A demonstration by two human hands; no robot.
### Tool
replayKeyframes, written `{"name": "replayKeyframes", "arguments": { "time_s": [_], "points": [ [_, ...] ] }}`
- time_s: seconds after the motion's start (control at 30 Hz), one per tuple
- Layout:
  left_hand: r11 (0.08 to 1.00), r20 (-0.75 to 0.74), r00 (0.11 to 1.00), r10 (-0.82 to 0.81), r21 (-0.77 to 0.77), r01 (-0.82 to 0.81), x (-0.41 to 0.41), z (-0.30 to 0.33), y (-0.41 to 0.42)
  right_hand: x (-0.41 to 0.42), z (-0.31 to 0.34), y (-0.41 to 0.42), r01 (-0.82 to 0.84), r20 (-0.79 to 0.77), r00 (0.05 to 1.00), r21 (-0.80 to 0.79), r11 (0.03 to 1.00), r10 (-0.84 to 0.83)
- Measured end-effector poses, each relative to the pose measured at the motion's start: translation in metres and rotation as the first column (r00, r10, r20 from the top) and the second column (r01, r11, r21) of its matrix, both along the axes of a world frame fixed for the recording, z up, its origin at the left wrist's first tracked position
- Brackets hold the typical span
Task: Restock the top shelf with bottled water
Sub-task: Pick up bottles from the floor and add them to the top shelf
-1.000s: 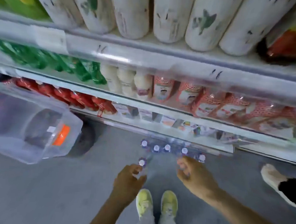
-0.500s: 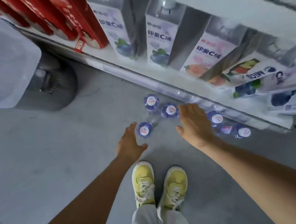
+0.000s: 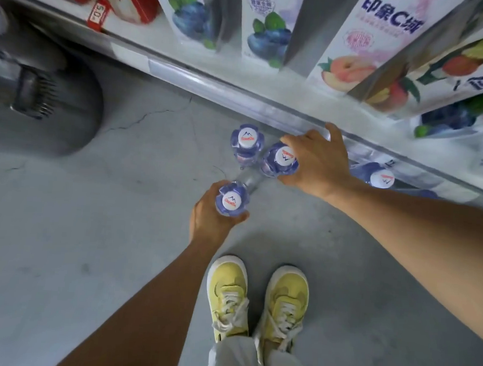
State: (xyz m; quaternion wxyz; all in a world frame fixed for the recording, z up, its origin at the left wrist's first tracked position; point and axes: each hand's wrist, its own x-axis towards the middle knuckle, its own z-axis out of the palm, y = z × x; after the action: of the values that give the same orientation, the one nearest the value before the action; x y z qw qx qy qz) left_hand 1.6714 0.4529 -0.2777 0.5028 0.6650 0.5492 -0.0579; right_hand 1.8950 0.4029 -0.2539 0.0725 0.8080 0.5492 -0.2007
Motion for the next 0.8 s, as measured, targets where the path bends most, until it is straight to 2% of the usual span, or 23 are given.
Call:
{"name": "replayKeyframes", "arguments": {
  "time_s": [0.13,0.3,0.43,0.57,0.6,0.7,0.8],
  "points": [
    [0.998,0.019,0.998,0.053,0.019,-0.053,0.001,0.015,0.004,-0.003,0.013,-0.004,0.005,-0.012,1.0,0.065,0.998,-0.004],
    [0.999,0.077,0.997,0.024,-0.036,-0.021,-0.006,0.06,0.008,-0.01,0.055,-0.019,0.075,-0.054,0.996,0.182,0.98,-0.066],
    [0.993,0.143,0.984,0.109,-0.069,-0.1,-0.01,0.112,0.016,-0.016,0.125,-0.023,0.18,-0.244,0.961,0.193,0.964,-0.131],
    [0.982,0.207,0.967,0.152,-0.147,-0.123,-0.006,0.188,0.032,-0.021,0.207,-0.027,0.382,-0.513,0.821,0.17,0.908,-0.25],
    [0.981,0.223,0.964,0.144,-0.163,-0.109,-0.002,0.208,0.035,-0.022,0.226,-0.027,0.399,-0.538,0.803,0.163,0.902,-0.257],
    [0.992,0.228,0.973,-0.017,-0.115,0.044,0.006,0.26,0.043,-0.024,0.285,-0.024,0.408,-0.552,0.793,0.167,0.898,-0.257],
    [0.992,0.283,0.959,0.032,-0.127,0.004,0.006,0.308,0.041,-0.027,0.341,-0.022,0.437,-0.569,0.781,0.202,0.877,-0.258]
  ]
}}
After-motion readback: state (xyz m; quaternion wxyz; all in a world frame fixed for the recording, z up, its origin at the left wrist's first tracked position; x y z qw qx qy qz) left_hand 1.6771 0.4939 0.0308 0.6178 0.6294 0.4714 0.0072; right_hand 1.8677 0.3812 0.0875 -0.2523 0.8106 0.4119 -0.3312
